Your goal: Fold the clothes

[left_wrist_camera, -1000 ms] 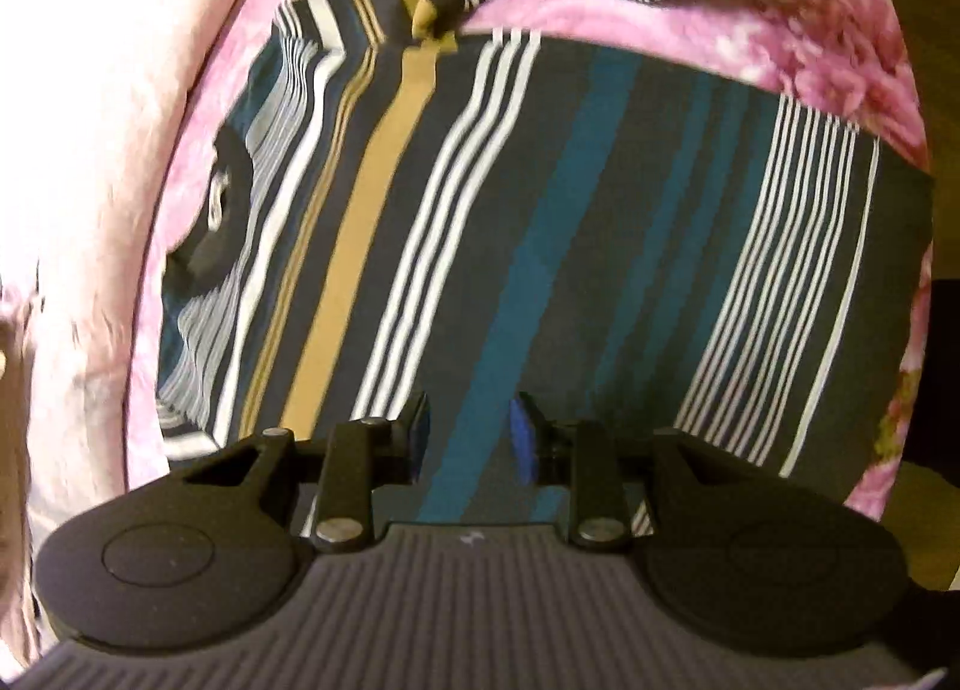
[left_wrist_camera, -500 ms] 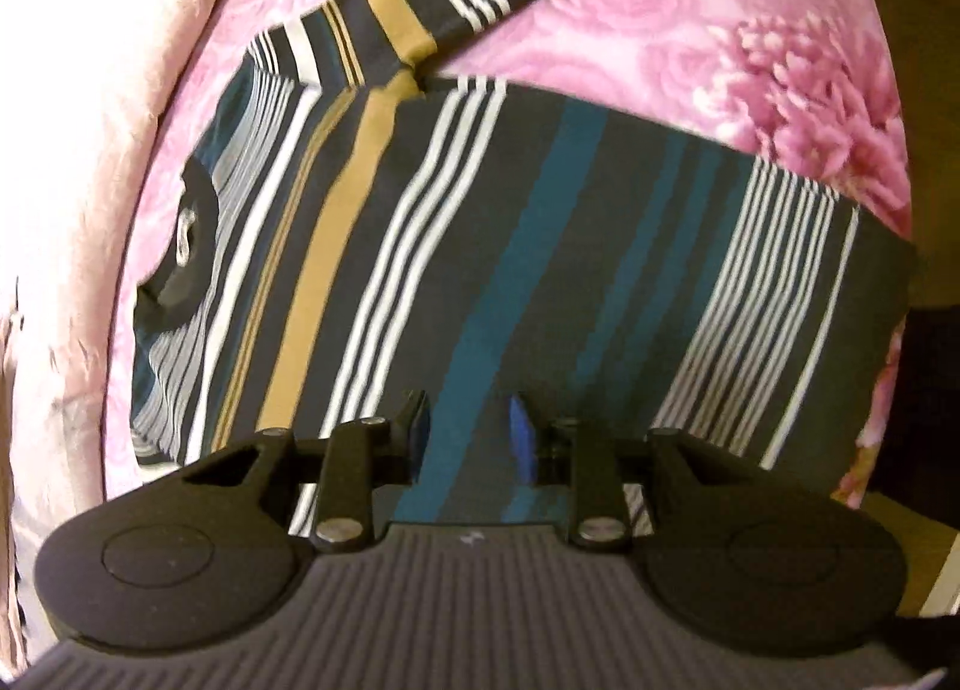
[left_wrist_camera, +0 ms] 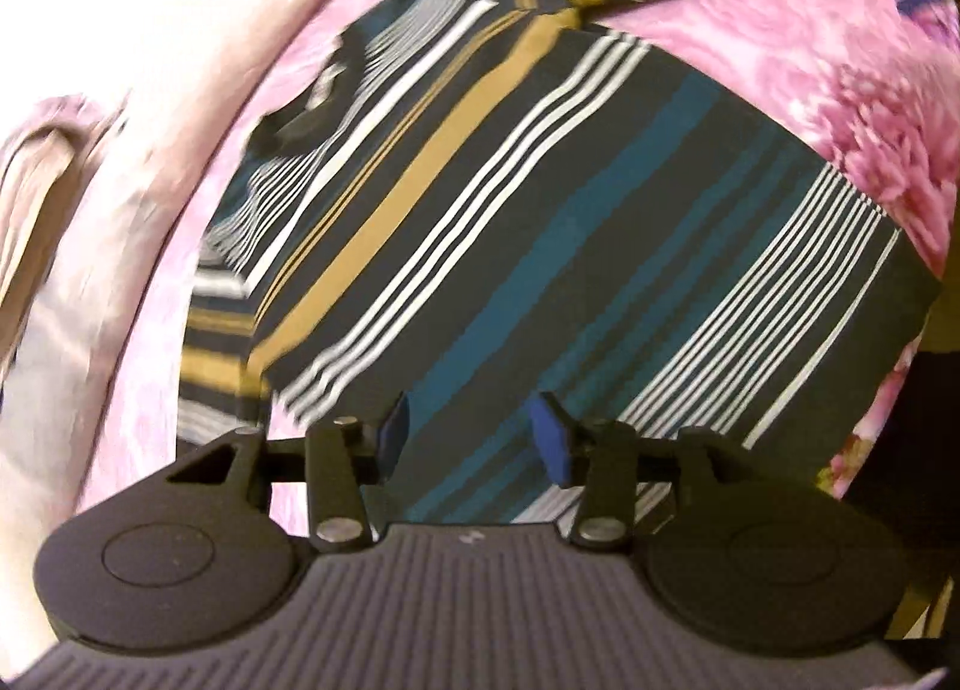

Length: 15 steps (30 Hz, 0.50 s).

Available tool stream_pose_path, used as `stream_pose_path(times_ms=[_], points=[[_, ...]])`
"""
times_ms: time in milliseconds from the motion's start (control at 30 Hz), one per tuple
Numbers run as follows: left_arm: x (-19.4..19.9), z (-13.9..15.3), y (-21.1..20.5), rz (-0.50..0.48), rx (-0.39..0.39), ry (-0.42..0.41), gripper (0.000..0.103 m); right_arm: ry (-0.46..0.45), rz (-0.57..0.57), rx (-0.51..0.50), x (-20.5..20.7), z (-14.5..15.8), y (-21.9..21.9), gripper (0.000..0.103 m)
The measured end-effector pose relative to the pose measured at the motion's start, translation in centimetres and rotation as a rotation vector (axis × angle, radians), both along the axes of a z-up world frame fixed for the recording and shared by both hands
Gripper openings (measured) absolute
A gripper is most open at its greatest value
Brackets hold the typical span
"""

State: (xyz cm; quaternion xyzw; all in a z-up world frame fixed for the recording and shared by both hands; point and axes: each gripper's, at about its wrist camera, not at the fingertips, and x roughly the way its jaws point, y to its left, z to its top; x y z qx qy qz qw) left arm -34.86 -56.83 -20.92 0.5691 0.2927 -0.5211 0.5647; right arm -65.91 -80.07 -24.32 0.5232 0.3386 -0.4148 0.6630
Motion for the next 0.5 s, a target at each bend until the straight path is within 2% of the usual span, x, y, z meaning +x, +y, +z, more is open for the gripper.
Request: stream_pose_path(times_ms=[100, 200, 333, 433, 500], points=[[2.2, 0.8, 3.7, 0.077, -0.022, 0.025, 0.043, -0.01, 0.085, -0.023, 3.2, 1.5, 2.6, 0.087], [4.9, 1.5, 8.5, 0.161, -0.051, 0.059, 0.049, -0.006, 0.14, -0.1, 5.8, 4.0, 5.6, 0.087], [8.3, 2.1, 15.5, 0.268, -0.099, 0.141, 0.049, 0.007, 0.171, -0.204, 8.6, 7.4, 10.5, 0.087], [10.9, 2.8, 20.7, 0.336, -0.146, 0.179, 0.05, 0.067, 0.215, -0.261, 10.9, 9.0, 14.9, 0.087], [12.3, 3.3, 23.8, 0.366, -0.176, 0.201, 0.051, 0.138, 0.28, -0.298, 12.5, 9.7, 18.1, 0.087]])
